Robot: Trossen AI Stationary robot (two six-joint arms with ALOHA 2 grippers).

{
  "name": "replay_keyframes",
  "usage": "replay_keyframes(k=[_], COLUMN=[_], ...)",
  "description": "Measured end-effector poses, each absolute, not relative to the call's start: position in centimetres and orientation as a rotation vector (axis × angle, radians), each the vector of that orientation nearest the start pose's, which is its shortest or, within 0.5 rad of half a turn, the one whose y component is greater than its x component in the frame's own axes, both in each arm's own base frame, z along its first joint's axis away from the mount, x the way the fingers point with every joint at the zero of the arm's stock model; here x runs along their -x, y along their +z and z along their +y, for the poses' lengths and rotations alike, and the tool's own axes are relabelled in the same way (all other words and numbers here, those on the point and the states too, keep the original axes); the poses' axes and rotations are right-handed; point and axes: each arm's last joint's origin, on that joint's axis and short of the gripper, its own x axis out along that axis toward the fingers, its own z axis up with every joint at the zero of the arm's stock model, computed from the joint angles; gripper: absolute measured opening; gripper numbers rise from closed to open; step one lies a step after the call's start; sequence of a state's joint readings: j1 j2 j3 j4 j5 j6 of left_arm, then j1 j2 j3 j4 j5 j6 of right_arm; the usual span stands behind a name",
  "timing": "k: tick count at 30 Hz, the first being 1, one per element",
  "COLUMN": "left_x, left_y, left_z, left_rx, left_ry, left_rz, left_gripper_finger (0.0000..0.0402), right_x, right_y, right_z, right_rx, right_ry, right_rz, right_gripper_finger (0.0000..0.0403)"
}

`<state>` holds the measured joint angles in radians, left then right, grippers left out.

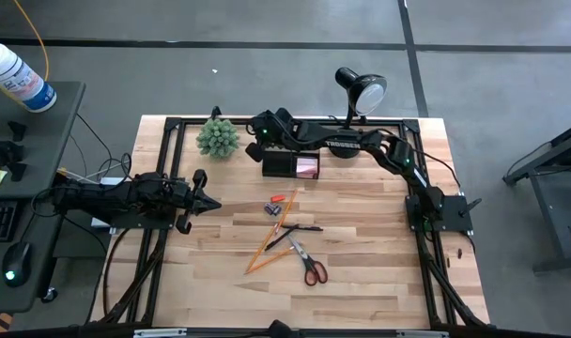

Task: Pick and place office supplies into organizer
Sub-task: Put the bottom black pen into the desk organizer

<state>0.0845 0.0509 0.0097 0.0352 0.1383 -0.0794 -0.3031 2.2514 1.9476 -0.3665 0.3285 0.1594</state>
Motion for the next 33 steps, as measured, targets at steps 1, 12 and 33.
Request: replay_keyframes(k=[1, 12, 33], left_x=[-10.0, -10.0, -10.0], left_y=[16.6, 16.6, 16.6], left_z=[0.4, 0.5, 0.5], left_rx=[0.079, 0.031, 0.023], left_ry=[-0.054, -0.053, -0.053], left_rz=[0.008, 0.007, 0.007], left_gripper_finger=[0.0001, 0.0001, 0.0001], right_x=[-48.5, -47.3, -35.0], right_y=[23.6, 28.3, 30.7], right_z=[-16.1, -15.8, -9.8], right_rx=[-0.145, -0.157, -0.275], right_ry=[-0.655, -0.607, -0.597], right_rz=[0.628, 0.518, 0.175], right_gripper_finger=[0.0024, 0.0024, 0.0024])
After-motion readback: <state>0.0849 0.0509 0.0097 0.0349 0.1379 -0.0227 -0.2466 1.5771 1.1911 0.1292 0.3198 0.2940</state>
